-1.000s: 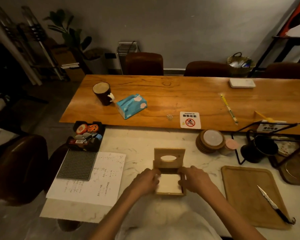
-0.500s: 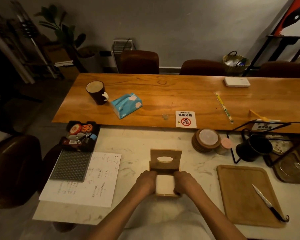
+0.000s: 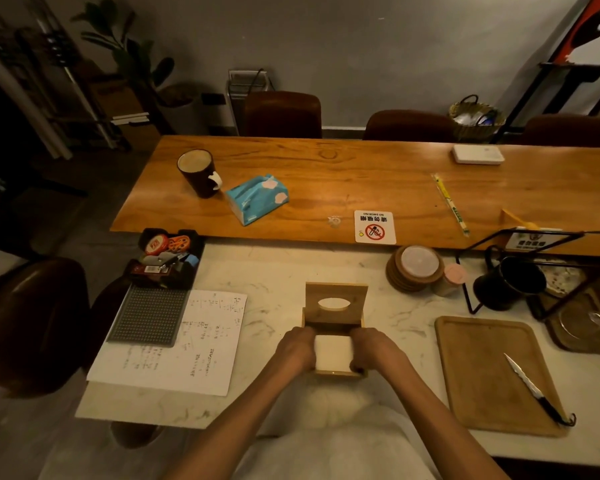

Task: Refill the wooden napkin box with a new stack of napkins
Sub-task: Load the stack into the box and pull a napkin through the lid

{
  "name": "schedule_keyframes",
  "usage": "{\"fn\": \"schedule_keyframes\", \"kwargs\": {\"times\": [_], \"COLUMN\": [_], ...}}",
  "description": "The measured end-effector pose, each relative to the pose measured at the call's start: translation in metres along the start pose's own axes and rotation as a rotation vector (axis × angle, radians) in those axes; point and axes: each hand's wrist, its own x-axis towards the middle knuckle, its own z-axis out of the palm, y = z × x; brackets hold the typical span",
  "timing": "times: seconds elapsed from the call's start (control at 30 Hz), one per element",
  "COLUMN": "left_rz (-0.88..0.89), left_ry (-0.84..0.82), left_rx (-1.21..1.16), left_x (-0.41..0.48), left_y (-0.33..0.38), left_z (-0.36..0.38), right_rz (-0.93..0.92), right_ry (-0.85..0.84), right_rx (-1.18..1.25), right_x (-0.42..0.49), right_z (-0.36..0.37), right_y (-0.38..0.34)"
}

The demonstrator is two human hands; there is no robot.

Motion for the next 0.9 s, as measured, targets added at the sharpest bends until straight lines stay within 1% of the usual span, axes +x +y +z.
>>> {"fn": "schedule_keyframes", "kwargs": {"times": [0.13,0.23,0.3,0.4,0.47,0.53,0.6,0.63,0.67,0.77,0.83,0.9], "left_rz": [0.038,0.142,0.207,0.28,0.258,0.194,0.151,0.15,0.162,0.179,0.146,0.119], "left_ry": [-0.032,-0.109,-0.12,-0.179,-0.186,-0.159,-0.147,-0.162,-0.196,-0.323,-0.353,-0.356], "left_rx": [-0.029,-0.183,-0.321,-0.49,-0.681,-0.913,-1.139,-1.225,-1.289,-1.352,-1.382,-1.409], "left_x": [-0.005,-0.018,-0.031,-0.044,-0.048,-0.051,-0.052,-0.051,-0.05,-0.039,-0.033,-0.03], "left_y": [-0.001,-0.013,-0.023,-0.036,-0.042,-0.043,-0.04,-0.038,-0.036,-0.03,-0.028,-0.027], "left_z": [-0.005,-0.015,-0.018,-0.01,-0.005,-0.01,-0.022,-0.029,-0.036,-0.049,-0.052,-0.051], "right_rz": [-0.012,-0.081,-0.113,-0.193,-0.227,-0.198,-0.182,-0.194,-0.208,-0.195,-0.177,-0.164], "right_ry": [0.03,0.048,0.056,0.049,0.074,0.14,0.219,0.209,0.157,-0.051,-0.114,-0.136], "right_rx": [0.066,0.193,0.349,0.564,0.766,1.058,1.251,1.296,1.345,1.525,1.607,1.669], "right_x": [-0.004,-0.014,-0.024,-0.036,-0.042,-0.049,-0.052,-0.051,-0.049,-0.036,-0.03,-0.026], "right_z": [0.003,0.003,0.006,0.016,0.02,0.015,0.005,-0.001,-0.007,-0.019,-0.02,-0.018], "right_y": [0.002,0.012,0.022,0.035,0.042,0.045,0.045,0.044,0.041,0.034,0.033,0.035]}}
